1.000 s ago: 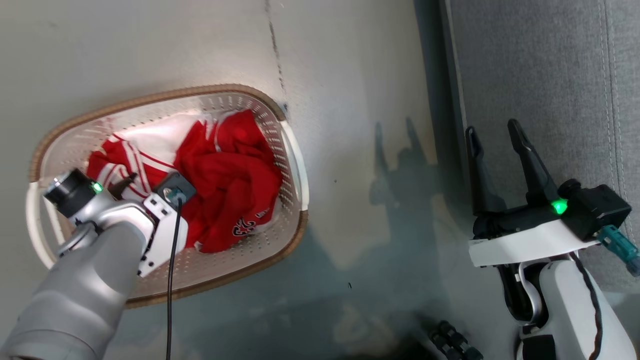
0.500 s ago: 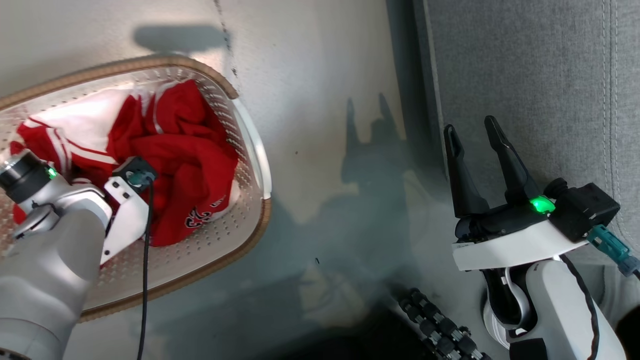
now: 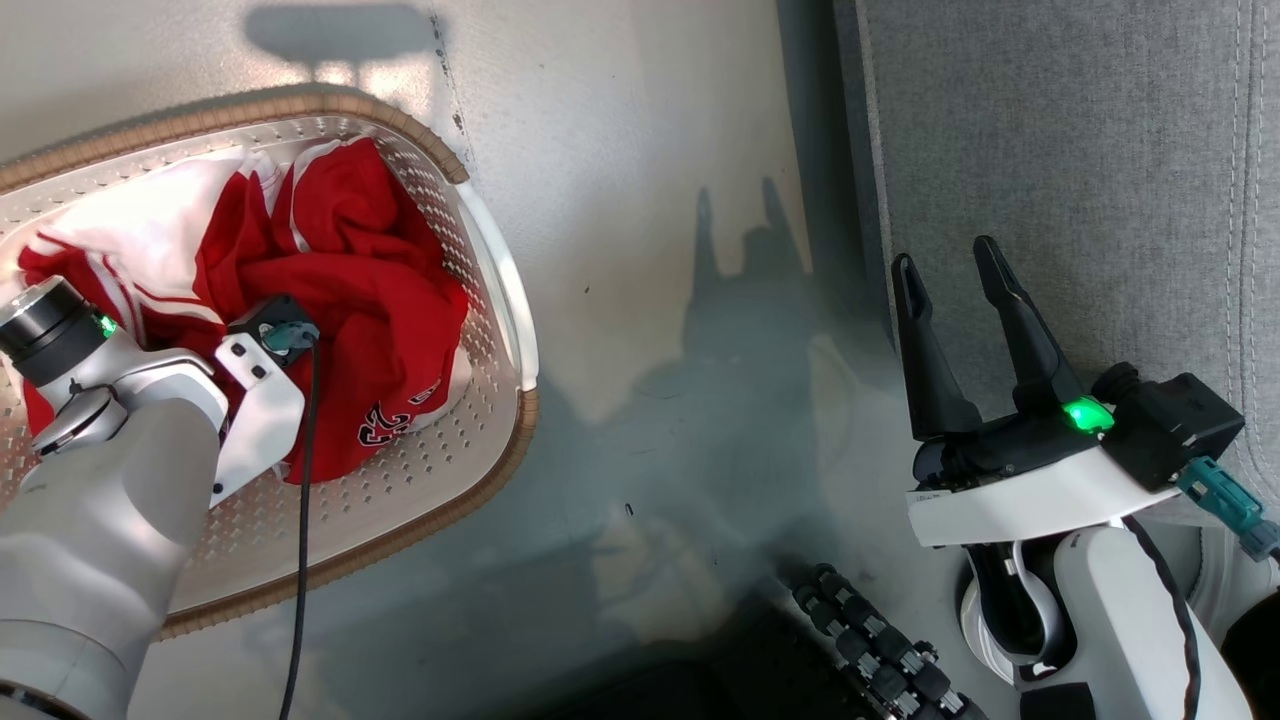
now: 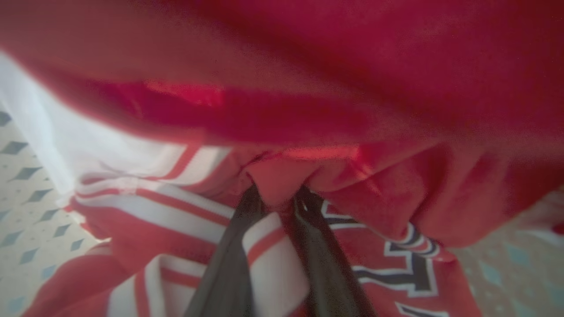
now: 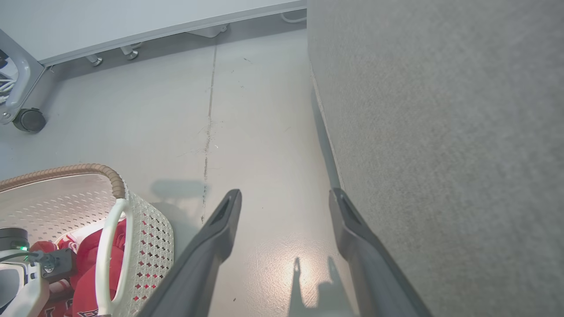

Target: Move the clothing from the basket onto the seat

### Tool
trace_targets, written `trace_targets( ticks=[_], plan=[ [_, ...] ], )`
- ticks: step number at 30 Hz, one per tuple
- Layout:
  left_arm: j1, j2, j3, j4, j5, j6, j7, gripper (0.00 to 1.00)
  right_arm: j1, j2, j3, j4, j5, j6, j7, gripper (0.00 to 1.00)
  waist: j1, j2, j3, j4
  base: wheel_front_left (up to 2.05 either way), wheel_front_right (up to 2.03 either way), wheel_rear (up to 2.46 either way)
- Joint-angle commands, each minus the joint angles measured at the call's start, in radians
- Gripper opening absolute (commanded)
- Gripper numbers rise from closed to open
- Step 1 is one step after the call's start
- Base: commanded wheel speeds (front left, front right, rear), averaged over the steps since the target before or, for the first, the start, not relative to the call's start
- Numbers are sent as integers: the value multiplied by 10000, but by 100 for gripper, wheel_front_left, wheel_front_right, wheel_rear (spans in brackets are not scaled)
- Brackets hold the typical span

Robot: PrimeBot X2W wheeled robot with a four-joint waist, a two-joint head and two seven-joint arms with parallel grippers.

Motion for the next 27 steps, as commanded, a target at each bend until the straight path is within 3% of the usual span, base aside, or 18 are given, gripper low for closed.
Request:
trace_targets(
  ticks=[1,12,18,27],
  plan=[
    [-27,163,-15,105,-42,120,-173,0,-9,-31,-51,15,-1,2,-52,100,0,-1,-9,-12,0,0,0],
    [89,-19,-123,64,-289,236,-366,0,-454,-32,-112,129,-388,2,-52,100,0,-1,-605,-37,0,0,0],
    [398,-224,-206,66,-414,246,-416,0,-470,-33,-147,338,-947,2,-52,100,0,-1,-1443,168,0,0,0],
    [1395,-823,-157,63,-845,441,-1076,0,-70,-43,-464,687,-1467,2,-50,100,0,-1,-3600,657,0,0,0]
  ],
)
